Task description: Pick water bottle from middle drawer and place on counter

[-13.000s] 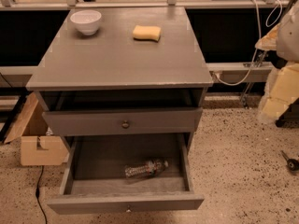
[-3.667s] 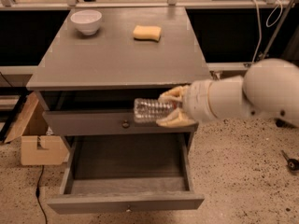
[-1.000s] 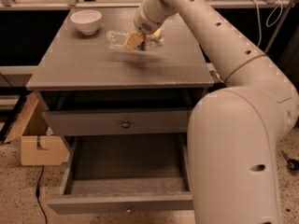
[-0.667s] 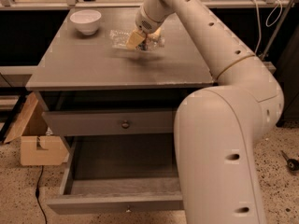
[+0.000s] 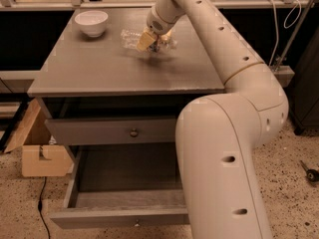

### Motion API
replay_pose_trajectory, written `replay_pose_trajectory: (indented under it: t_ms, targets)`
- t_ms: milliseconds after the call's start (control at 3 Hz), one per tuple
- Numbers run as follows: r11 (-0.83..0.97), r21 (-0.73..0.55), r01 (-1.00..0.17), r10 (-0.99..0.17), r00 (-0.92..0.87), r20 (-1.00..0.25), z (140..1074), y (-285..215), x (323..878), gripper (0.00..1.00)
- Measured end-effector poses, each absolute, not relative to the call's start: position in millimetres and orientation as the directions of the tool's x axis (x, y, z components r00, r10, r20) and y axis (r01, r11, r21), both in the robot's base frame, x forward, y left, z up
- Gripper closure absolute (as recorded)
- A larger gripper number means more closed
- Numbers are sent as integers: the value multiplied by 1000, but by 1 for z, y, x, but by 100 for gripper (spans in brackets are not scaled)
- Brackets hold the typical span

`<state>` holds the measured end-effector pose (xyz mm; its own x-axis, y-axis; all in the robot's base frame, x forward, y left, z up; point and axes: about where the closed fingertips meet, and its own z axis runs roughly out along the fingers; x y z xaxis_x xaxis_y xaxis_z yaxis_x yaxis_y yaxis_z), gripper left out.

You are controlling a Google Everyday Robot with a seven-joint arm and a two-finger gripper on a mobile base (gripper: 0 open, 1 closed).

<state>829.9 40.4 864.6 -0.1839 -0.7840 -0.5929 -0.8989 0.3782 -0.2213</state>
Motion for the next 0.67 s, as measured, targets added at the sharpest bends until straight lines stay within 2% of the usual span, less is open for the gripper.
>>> replay_pose_trajectory:
  t_ms: [333, 667]
  targets:
    - [407, -225, -885, -758, -190, -624, 875, 30, 834, 0]
    - [433, -294, -852, -750, -159, -642, 909, 12, 832, 0]
